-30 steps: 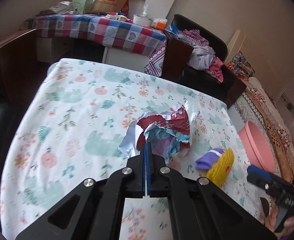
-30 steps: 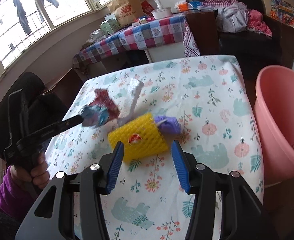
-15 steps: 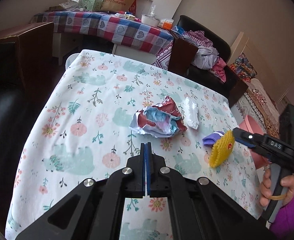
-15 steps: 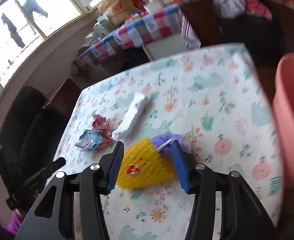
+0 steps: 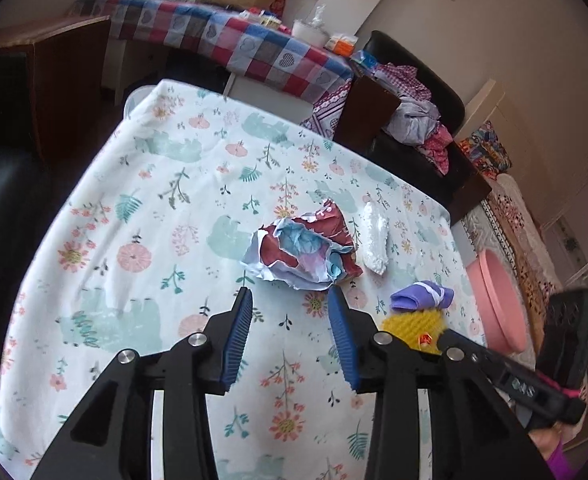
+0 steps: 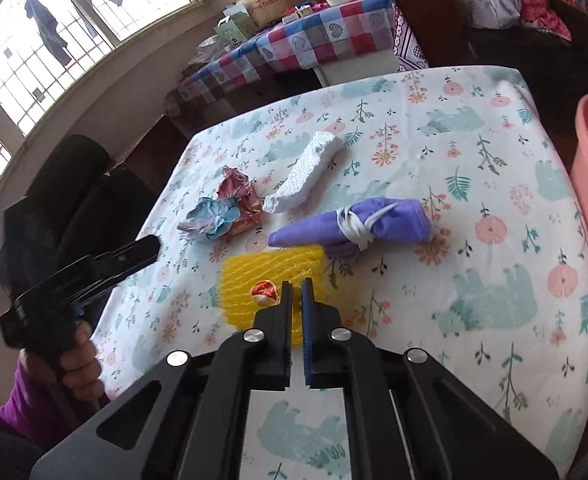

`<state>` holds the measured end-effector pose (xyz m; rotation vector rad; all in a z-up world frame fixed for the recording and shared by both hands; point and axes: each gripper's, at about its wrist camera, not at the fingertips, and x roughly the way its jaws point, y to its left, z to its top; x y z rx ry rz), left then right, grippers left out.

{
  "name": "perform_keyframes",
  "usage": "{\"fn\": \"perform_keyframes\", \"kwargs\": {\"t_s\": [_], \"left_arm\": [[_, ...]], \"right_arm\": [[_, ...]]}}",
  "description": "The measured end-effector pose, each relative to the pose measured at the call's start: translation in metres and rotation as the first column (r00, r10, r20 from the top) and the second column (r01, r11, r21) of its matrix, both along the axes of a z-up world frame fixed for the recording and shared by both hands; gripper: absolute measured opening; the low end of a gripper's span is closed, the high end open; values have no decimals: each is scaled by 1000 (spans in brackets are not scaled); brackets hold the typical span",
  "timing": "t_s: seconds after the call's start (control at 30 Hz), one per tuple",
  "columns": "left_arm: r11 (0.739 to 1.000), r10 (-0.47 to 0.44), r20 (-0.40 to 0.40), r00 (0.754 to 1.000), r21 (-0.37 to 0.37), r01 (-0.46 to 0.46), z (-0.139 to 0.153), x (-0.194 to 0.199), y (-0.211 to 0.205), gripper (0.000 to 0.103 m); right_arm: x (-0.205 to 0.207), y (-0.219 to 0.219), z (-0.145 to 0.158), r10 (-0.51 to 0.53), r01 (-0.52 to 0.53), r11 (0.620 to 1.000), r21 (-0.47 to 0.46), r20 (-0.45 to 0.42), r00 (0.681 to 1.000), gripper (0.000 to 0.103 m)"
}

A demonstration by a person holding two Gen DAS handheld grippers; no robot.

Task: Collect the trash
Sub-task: 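Grasp the yellow foam net with the right tool while the left tool lifts the wrapper, then carry the wrapper and yellow net over the pink bin and open both tools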

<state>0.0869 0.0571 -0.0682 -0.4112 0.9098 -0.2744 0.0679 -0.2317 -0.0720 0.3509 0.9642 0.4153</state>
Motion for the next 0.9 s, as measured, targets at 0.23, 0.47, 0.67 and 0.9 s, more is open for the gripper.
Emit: {"fn": "perform_keyframes", "kwargs": {"t_s": [0.23, 0.47, 0.67, 0.9], "left_arm": [[988, 108, -130, 986, -97, -121, -20, 30, -3, 38], [966, 205, -166, 965, -124, -226, -26, 48, -6, 36], [974, 199, -137, 970, -85, -212, -22, 53, -13, 5], [990, 143, 8, 990, -11, -143, 20, 37, -31, 4]], "right_arm": [[-18, -6, 13, 3, -4, 999, 34, 33, 999, 4], [-28, -13, 22, -2, 0, 1000, 25, 67, 998, 4], [-35, -27, 28, -24, 21, 999, 25, 97, 995, 4], [-40, -54, 42, -83, 76, 996, 51, 149, 985, 4]]}}
